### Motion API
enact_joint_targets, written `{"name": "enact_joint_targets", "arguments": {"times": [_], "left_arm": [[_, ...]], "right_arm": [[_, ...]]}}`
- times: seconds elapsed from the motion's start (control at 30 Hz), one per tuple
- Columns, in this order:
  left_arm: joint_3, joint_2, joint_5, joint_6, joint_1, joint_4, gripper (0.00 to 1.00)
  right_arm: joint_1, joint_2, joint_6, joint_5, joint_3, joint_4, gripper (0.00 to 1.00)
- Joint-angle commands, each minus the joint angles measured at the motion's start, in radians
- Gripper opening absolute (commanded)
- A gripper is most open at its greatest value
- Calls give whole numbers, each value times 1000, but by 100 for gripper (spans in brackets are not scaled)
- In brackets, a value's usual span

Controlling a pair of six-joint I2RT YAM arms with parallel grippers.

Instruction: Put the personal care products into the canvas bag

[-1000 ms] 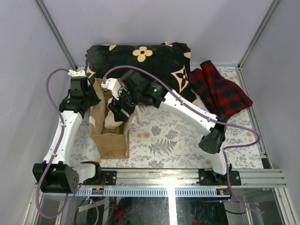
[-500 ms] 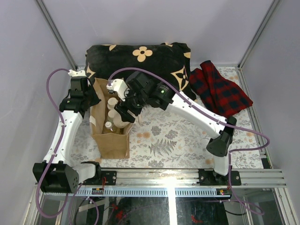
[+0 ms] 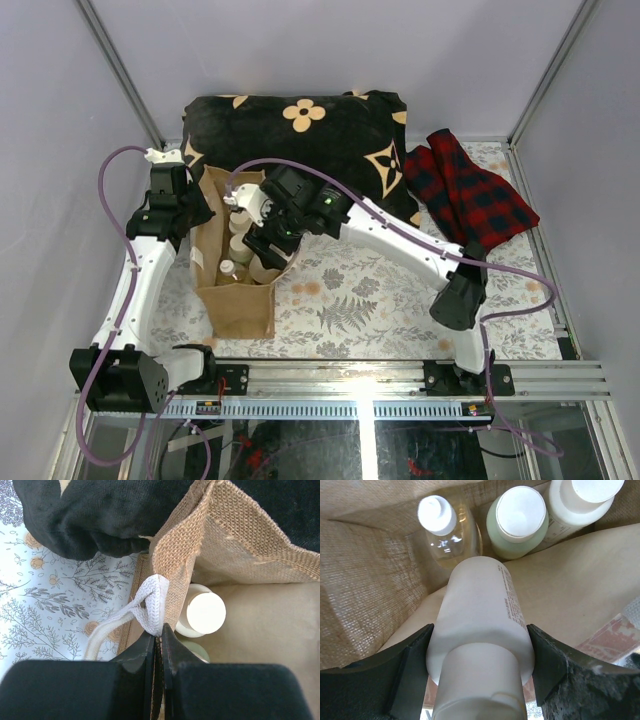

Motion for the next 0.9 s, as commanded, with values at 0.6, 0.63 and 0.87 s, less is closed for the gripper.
{"name": "enact_joint_targets", "arguments": {"times": [0.6,0.63,0.87], "left_arm": [[-20,-3,16,-15,0,67,0],[-19,-1,16,-15,1,67,0],[-16,6,18,-15,1,70,0]], "right_arm": [[25,236,30,76,294,-9,29],[27,240,29,76,298,-12,33],[29,241,27,71,295,-7,67]]}}
